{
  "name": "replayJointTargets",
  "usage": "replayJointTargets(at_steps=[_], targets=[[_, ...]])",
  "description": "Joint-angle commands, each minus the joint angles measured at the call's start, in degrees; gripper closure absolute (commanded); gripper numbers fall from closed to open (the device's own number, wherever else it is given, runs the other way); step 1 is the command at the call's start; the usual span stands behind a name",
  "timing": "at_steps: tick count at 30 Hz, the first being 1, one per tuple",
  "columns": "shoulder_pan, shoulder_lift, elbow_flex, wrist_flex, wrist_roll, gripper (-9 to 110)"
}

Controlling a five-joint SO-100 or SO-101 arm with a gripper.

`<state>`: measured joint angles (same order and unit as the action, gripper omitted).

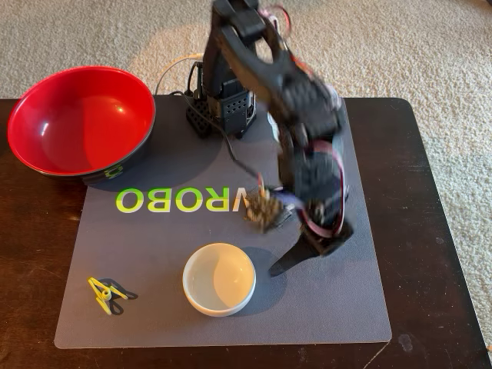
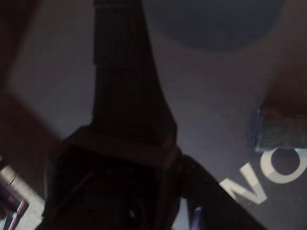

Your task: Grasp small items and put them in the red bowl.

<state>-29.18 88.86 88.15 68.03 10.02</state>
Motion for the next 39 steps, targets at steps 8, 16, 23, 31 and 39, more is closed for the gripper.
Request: replayJointTargets(at_steps=[8,16,23,31,39], targets=[[12.66,30.06,8.44,2.46,16.17,101],[40.96,48.25,18.63,3.16,16.87,101],[65.21,57.83,35.16,2.90,23.55,101],[87.45,55.20,38.06,1.58,37.09,101],[102.39,53.00,45.70,-8.00,49.75,101]])
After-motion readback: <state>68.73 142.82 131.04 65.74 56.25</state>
